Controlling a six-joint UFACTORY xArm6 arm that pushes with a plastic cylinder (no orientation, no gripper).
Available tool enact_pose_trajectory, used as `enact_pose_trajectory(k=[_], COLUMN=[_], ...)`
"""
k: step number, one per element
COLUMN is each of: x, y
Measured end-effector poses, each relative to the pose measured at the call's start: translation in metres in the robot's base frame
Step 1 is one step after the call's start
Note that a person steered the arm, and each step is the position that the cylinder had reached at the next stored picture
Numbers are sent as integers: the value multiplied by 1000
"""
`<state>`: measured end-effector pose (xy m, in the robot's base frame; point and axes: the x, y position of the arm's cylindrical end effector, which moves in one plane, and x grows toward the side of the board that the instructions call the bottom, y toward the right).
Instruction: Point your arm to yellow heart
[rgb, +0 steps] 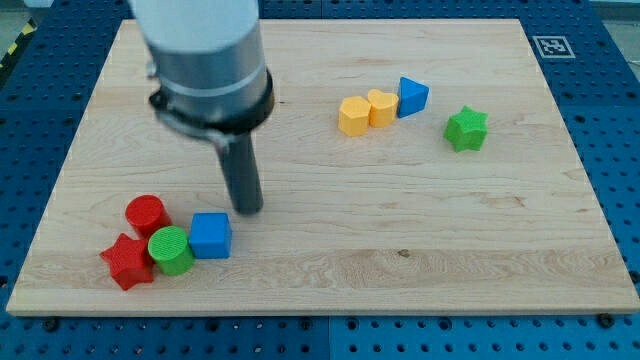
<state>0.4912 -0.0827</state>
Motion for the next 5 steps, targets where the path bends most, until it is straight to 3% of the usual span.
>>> enact_pose_trajectory(k=[2, 3, 4, 5], x=[-153, -198, -186, -119], y=[23, 81, 142, 139])
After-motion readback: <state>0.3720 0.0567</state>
